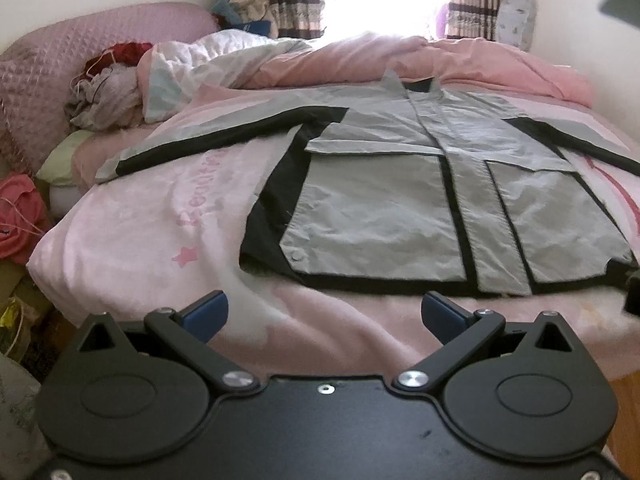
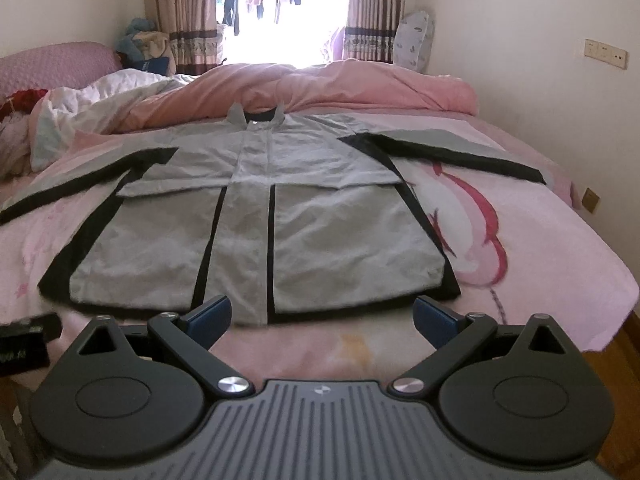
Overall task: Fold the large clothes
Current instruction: 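Grasp the cuff of the jacket sleeve with the left gripper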
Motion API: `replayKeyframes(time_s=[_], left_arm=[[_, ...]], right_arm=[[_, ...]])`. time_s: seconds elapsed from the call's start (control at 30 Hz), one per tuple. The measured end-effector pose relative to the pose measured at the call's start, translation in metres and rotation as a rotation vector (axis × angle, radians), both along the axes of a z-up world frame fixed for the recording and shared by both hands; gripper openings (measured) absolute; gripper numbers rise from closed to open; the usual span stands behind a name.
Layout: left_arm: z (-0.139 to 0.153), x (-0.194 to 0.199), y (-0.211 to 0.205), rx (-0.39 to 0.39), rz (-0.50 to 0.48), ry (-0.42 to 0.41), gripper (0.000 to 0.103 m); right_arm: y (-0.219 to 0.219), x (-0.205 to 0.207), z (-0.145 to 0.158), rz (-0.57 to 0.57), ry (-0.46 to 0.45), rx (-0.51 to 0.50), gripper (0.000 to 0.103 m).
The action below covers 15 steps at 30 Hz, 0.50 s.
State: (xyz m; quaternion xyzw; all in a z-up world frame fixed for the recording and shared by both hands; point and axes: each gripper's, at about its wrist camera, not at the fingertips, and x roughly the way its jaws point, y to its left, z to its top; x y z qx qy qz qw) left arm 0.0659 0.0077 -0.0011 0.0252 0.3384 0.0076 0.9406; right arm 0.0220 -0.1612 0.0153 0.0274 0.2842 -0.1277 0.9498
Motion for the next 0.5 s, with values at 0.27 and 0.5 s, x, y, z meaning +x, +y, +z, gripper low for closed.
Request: replayKeyframes(time_s=[0.27,0.5], left_arm=[[0.005,0.088,0.045,-0.109,0.062,0.024,0.103],[0.002,0.177,0.143,-0.327,0.156,-0.055,0.103]], right_arm=[[-0.012,0.085,0.02,0.016,-0.022,0.0,0.103],[-0.024,0.162,0.028,0.085,-0.066,0.025,0.103]])
